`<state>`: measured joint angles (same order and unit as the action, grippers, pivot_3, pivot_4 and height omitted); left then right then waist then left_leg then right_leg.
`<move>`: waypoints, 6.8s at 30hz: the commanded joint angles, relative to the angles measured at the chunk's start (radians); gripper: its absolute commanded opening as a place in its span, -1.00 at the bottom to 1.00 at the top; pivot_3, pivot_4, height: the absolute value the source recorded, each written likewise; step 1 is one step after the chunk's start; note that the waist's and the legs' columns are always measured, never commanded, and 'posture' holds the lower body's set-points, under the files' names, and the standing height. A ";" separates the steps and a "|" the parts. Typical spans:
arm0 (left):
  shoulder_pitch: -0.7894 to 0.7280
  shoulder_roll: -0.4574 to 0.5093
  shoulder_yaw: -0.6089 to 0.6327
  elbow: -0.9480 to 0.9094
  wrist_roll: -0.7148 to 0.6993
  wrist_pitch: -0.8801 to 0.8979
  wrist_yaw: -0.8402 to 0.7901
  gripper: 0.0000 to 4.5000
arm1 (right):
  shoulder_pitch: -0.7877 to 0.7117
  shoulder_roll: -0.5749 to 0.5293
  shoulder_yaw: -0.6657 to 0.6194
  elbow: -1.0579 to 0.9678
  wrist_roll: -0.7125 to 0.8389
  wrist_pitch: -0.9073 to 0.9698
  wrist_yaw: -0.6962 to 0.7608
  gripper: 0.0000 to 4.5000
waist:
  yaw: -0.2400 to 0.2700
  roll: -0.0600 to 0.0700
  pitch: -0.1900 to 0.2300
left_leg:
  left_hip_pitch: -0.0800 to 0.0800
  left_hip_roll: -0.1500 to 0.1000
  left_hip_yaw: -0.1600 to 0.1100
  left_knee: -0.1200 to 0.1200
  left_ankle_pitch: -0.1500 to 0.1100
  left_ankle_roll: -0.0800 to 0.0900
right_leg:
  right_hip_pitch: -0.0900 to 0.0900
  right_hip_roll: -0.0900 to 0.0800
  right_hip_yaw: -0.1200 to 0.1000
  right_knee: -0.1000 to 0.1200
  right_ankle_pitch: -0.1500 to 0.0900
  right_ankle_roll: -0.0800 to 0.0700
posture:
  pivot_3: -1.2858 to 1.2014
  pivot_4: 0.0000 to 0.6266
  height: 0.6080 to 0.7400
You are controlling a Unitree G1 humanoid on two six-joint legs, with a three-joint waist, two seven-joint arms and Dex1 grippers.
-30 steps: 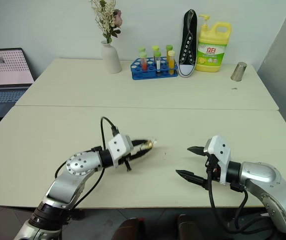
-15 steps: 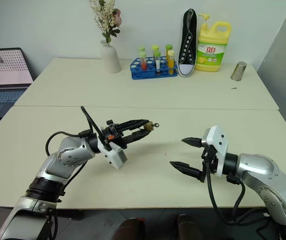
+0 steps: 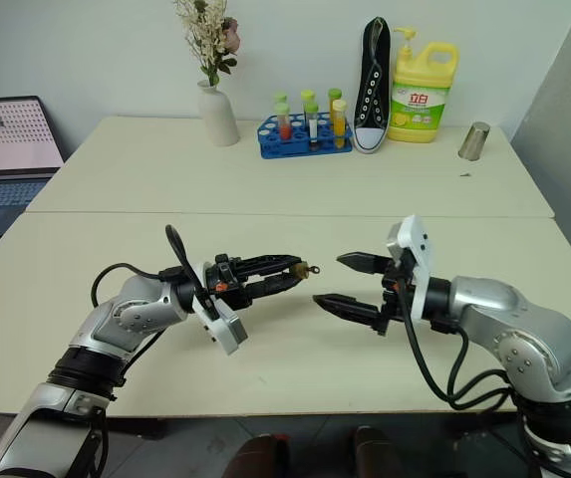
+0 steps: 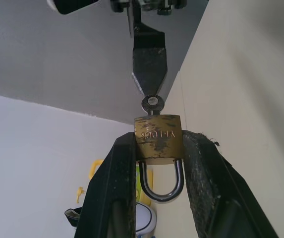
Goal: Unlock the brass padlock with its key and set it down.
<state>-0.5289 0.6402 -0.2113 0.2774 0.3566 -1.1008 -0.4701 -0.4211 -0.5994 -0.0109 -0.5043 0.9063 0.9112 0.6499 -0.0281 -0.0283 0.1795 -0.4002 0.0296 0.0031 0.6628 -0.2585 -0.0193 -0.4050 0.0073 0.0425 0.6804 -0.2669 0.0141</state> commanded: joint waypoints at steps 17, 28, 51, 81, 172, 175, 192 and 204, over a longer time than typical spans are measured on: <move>0.012 0.006 0.006 -0.055 0.000 0.007 0.017 -0.58 | -0.096 0.050 0.039 0.085 -0.001 0.065 -0.001 0.10 | 0.000 0.000 0.000 | 0.000 0.000 0.000 0.000 0.000 0.000 | 0.000 -0.001 -0.001 0.000 0.000 0.000 | 0.03 -0.52 1.00; 0.013 0.005 0.005 -0.064 0.006 0.014 0.020 -0.58 | -0.100 0.040 0.034 0.088 0.009 0.085 0.025 -1.00 | 0.000 0.000 0.000 | 0.000 0.000 -0.001 0.000 0.000 0.000 | 0.000 -0.001 -0.001 0.000 0.000 0.000 | 0.03 -0.52 1.00; 0.048 0.009 0.000 -0.092 0.073 -0.024 0.049 -0.58 | -0.290 0.131 -0.170 0.456 0.456 0.560 -0.268 -1.00 | -0.001 0.000 0.000 | -0.001 0.001 0.000 0.000 0.000 0.000 | 0.000 -0.001 0.000 0.000 0.000 0.000 | 0.03 -0.52 1.00; 0.074 0.035 0.002 -0.126 0.078 0.024 0.090 -0.58 | -0.084 -0.010 0.030 0.086 0.117 0.170 -0.036 1.00 | -0.006 0.000 0.000 | -0.001 0.002 0.000 -0.001 0.000 0.000 | -0.002 0.000 -0.001 0.000 -0.002 0.004 | 0.03 -0.52 1.00; 0.246 -0.116 0.112 -0.641 -0.916 1.505 -0.386 -1.00 | -0.028 -0.019 0.079 0.016 -0.133 -0.013 0.175 -0.95 | -0.002 0.000 0.000 | -0.001 0.000 -0.001 -0.001 0.000 0.000 | -0.001 0.004 0.000 0.000 -0.003 0.005 | 0.03 -0.52 1.00; 0.256 -0.102 0.112 -0.661 -0.927 1.538 -0.398 -1.00 | -0.027 -0.021 0.078 0.017 -0.135 -0.015 0.176 -0.95 | -0.001 0.000 0.000 | -0.001 0.000 -0.001 -0.001 0.000 0.000 | -0.001 0.004 0.000 0.000 -0.003 0.005 | 0.03 -0.52 1.00; 0.257 -0.073 0.138 -0.734 -1.009 1.658 -0.415 -1.00 | -0.020 -0.028 0.089 0.031 -0.152 -0.026 0.184 -0.95 | -0.001 0.000 0.000 | -0.001 0.000 -0.001 -0.001 0.000 0.000 | -0.001 0.004 0.000 -0.001 -0.003 0.005 | 0.03 -0.52 1.00; 0.242 -0.056 0.198 -0.774 -1.112 1.773 -0.379 -1.00 | -0.014 -0.028 0.101 0.035 -0.176 -0.038 0.205 -0.95 | -0.001 0.000 0.000 | -0.001 0.000 -0.001 -0.001 0.000 0.000 | -0.001 0.004 0.000 -0.001 -0.003 0.005 | 0.03 -0.52 1.00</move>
<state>-0.2703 0.5818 -0.0408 -0.4643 -0.7296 0.6696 -0.8577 -0.4373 -0.6215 0.0997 -0.4540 0.7263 0.8986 0.8446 -0.0296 -0.0280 0.1799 -0.4010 0.0299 0.0018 0.6622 -0.2587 -0.0192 -0.4062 0.0117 0.0430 0.6797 -0.2698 0.0187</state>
